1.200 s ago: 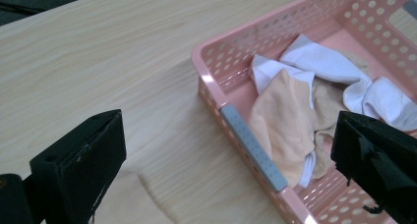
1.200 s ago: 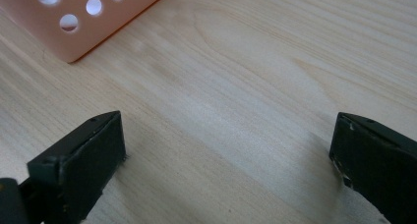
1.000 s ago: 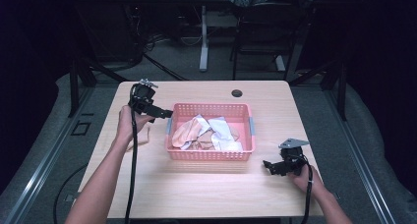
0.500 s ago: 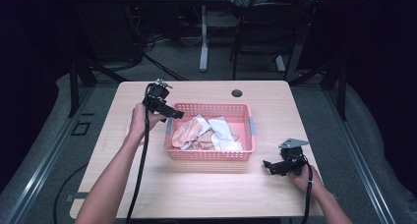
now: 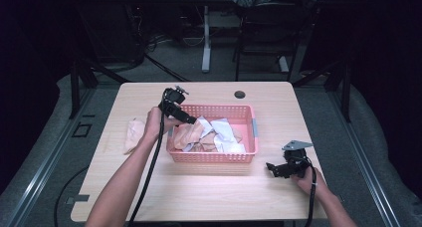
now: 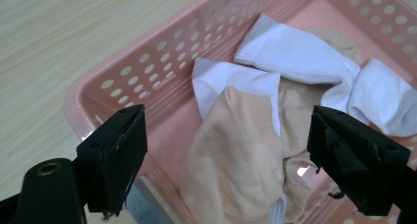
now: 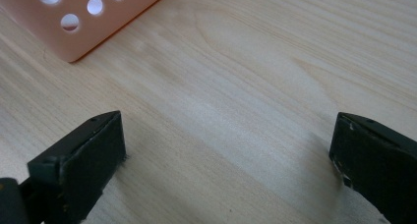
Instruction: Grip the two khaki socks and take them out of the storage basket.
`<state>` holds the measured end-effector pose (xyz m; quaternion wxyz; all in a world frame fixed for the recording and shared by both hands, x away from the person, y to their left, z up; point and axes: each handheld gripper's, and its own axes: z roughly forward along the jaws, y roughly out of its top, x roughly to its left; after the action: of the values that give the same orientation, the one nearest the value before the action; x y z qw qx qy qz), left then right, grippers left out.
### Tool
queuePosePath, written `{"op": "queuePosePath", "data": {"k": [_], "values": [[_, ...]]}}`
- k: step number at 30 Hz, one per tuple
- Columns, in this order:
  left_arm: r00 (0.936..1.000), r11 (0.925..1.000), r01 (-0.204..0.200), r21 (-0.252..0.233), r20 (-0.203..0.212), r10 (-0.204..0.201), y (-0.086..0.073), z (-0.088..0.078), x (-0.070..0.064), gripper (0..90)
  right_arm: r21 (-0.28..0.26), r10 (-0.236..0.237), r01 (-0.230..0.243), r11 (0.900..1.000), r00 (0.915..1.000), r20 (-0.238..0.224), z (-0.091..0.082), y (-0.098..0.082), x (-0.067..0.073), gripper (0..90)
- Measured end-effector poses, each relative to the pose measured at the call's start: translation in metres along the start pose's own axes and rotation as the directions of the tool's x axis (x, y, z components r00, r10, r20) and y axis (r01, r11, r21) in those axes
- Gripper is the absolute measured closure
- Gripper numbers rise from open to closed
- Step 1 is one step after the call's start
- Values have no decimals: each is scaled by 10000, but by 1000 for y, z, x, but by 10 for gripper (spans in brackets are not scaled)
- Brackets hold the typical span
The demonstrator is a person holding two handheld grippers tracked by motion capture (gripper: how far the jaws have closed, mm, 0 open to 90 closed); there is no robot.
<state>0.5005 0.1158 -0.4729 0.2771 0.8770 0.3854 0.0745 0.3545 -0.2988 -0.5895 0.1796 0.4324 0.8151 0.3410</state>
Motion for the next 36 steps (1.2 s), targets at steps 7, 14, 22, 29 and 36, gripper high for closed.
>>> {"op": "queuePosePath", "data": {"k": [7, 14, 22, 29, 36], "values": [[9996, 9983, -295, 503, 62, 292, 4, 15, -7, 319, -3, 0, 0, 10000, 10000, -1, 0, 0, 0, 0], [9994, 9958, -213, 885, -258, 237, 6, 25, -14, 484, -16, 11, -11, 10000, 10000, -21, 0, 0, 0, 0], [9978, 9910, -256, 1316, -565, 332, 10, 36, -19, 558, 0, -4, 4, 10000, 10000, -3, 0, 0, 0, 0], [9976, 9869, 143, 1607, -698, -31, 9, 44, -15, 628, -22, 10, -10, 10000, 10000, -37, 0, 0, 0, 0], [9982, 9846, 162, 1738, -605, -57, 8, 44, -17, 833, -17, 3, -3, 10000, 10000, -31, 0, 0, 0, 0]]}}
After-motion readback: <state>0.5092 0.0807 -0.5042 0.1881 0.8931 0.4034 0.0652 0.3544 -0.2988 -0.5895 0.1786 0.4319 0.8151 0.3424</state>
